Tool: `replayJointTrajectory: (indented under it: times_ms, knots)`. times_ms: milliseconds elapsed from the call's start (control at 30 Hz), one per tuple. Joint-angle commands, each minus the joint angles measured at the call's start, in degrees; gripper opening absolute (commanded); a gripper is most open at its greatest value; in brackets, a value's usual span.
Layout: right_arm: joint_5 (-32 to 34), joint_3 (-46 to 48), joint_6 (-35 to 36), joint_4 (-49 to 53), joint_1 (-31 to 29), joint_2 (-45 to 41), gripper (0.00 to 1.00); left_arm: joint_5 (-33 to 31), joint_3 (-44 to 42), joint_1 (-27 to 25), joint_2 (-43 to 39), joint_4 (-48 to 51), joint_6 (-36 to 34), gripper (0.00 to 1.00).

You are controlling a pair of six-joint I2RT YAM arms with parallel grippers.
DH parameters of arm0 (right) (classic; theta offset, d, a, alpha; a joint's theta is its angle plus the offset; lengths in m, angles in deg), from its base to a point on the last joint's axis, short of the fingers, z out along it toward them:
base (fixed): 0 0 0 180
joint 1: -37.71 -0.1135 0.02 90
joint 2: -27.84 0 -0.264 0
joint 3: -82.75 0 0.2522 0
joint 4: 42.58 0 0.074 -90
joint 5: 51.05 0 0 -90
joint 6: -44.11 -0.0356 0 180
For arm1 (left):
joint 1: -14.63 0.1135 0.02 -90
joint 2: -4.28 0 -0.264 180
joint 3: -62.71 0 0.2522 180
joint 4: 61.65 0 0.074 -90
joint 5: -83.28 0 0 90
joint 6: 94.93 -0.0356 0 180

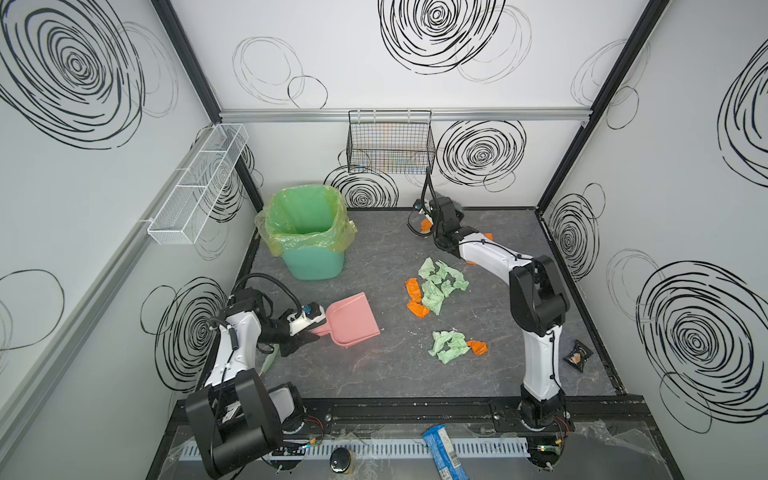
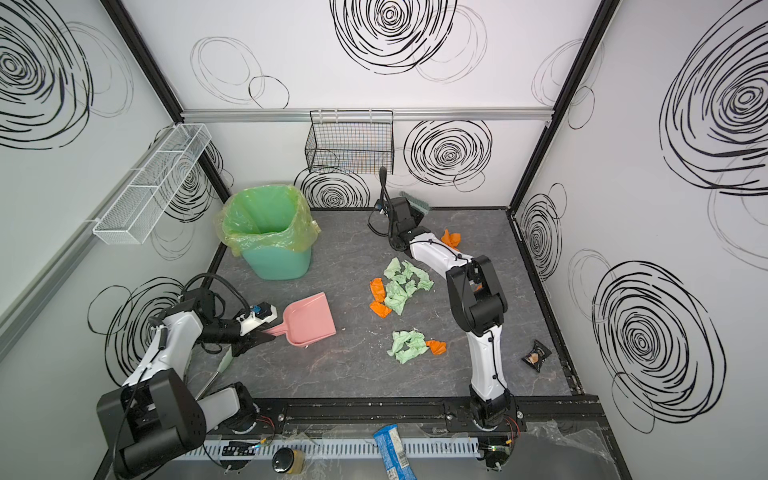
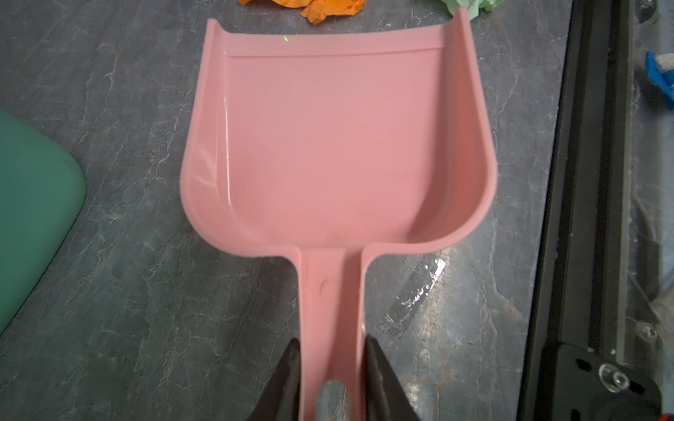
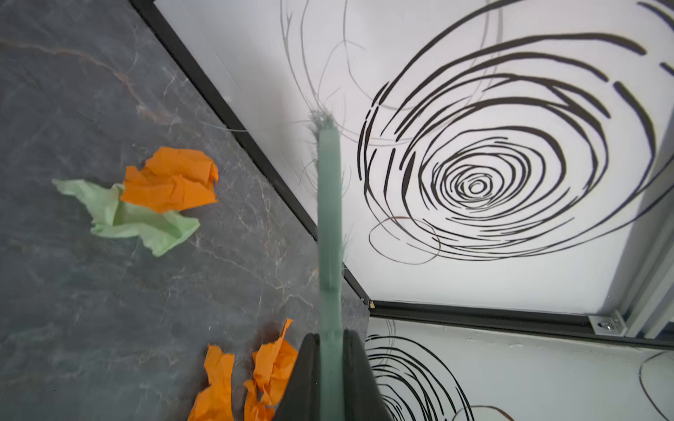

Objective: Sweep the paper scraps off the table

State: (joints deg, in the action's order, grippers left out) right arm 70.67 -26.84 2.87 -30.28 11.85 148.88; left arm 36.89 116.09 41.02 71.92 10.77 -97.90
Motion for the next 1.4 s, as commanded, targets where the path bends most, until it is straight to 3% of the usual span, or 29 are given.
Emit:
replayJointTrajectory:
  times_ms: [0,233,267,367,467,600,933,1100,1367]
  knots:
    - [3.25,-5.96,4.42,1.98,-0.52,5.06,0.0,2.5,-0.42,-0.13,1.16,1.7,-1.32,0.0]
    - [0.39,-8.18,4.62,7.07,-2.32,8.47,0.0,2.54,-0.06,0.57,2.63,1.6,-2.48,0.0]
    - [-1.76,-6.37,7.77,9.12,-3.03,8.16,0.0,2.54,-0.06,0.59,2.88,1.39,-2.49,0.0]
    - [0.48,4.02,15.26,-0.13,-4.98,6.15,0.0,2.74,0.26,0.54,3.89,1.46,-2.75,0.0]
    - [-1.19,3.07,10.85,5.12,-5.72,6.15,0.0,2.99,0.79,0.82,4.6,2.21,-3.43,0.0]
    - [-0.41,6.18,9.99,9.38,-6.52,4.2,0.0,3.02,0.9,1.11,4.62,2.45,-3.89,0.0]
    - [-1.84,23.24,0.77,21.13,-14.19,-12.72,0.0,3.5,0.55,1.5,4.87,2.78,-4.68,0.0]
    - [2.88,26.92,-9.02,30.66,-19.61,-21.2,0.0,3.83,0.64,1.3,5.18,2.53,-4.45,0.0]
    - [14.08,25.38,-16.17,33.81,-23.48,-34.73,0.0,4.5,1.25,-0.55,4.55,2.5,-2.1,0.0]
